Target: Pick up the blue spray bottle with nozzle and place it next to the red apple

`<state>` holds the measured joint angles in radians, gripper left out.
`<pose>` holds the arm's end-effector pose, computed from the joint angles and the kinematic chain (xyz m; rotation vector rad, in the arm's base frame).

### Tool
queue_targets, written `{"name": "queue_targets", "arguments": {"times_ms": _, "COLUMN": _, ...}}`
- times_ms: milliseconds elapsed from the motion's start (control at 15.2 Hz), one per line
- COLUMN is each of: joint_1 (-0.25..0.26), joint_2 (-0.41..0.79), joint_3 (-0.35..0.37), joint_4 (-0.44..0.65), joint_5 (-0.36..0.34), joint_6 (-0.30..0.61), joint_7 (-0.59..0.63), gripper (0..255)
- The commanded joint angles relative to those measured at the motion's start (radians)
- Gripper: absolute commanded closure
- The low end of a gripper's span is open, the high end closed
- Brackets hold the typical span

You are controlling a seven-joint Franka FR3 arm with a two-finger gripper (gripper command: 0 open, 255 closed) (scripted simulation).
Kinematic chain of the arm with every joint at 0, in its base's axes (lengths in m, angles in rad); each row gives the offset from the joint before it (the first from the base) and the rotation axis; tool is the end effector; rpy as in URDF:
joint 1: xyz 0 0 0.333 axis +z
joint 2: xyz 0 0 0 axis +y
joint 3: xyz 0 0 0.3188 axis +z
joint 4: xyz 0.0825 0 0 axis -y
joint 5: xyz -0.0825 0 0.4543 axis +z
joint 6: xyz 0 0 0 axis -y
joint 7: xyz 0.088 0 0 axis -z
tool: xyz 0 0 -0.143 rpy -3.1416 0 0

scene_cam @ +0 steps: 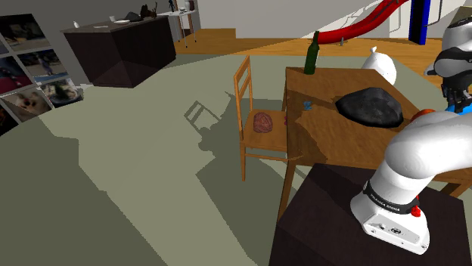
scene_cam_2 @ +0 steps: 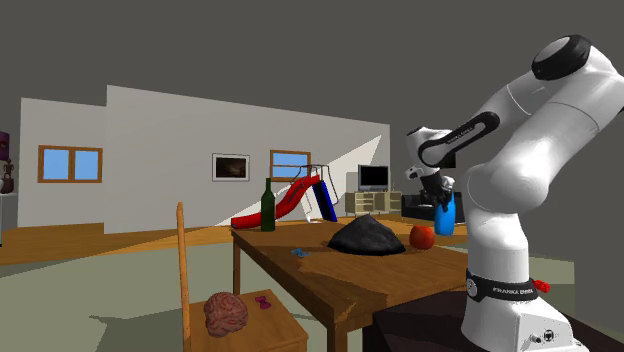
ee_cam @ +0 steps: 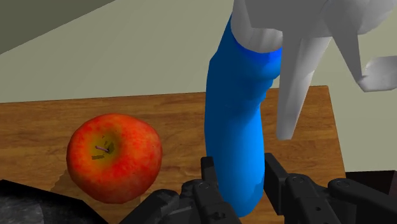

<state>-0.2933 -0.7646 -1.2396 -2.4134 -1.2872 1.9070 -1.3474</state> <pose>-0.0464 -0.5253 0.3220 2.8667 0.7078 -0.6822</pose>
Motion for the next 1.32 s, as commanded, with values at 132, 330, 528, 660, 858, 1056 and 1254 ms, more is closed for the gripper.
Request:
{"name": "queue_targets", "arguments": {"times_ms": 132, "joint_1": 0.026, "joint_2": 0.013, "joint_3": -0.057, "joint_4": -0.019, "joint_5": -0.035, "joint_6": 0.04, "joint_7": 0.032, "gripper": 255}}
{"name": "queue_targets", "arguments": {"times_ms": 330, "joint_1": 0.049, "joint_2": 0.022, "joint_3": -0.103, "joint_4": -0.029, "joint_5": -0.063, "joint_6": 0.069, "joint_7": 0.056, "gripper": 255}}
{"name": "queue_targets", "arguments": {"times_ms": 528, "joint_1": 0.077, "joint_2": 0.031, "joint_3": -0.152, "joint_4": -0.037, "joint_5": -0.092, "joint_6": 0.096, "joint_7": 0.081, "gripper": 255}}
{"name": "queue_targets", "arguments": {"times_ms": 660, "joint_1": 0.097, "joint_2": 0.036, "joint_3": -0.186, "joint_4": -0.041, "joint_5": -0.113, "joint_6": 0.113, "joint_7": 0.098, "gripper": 255}}
{"name": "queue_targets", "arguments": {"times_ms": 858, "joint_1": 0.106, "joint_2": 0.037, "joint_3": -0.2, "joint_4": -0.043, "joint_5": -0.121, "joint_6": 0.119, "joint_7": 0.105, "gripper": 255}}
{"name": "queue_targets", "arguments": {"times_ms": 1056, "joint_1": 0.106, "joint_2": 0.038, "joint_3": -0.2, "joint_4": -0.043, "joint_5": -0.121, "joint_6": 0.12, "joint_7": 0.105, "gripper": 255}}
{"name": "queue_targets", "arguments": {"times_ms": 1254, "joint_1": 0.107, "joint_2": 0.038, "joint_3": -0.201, "joint_4": -0.042, "joint_5": -0.12, "joint_6": 0.12, "joint_7": 0.106, "gripper": 0}}
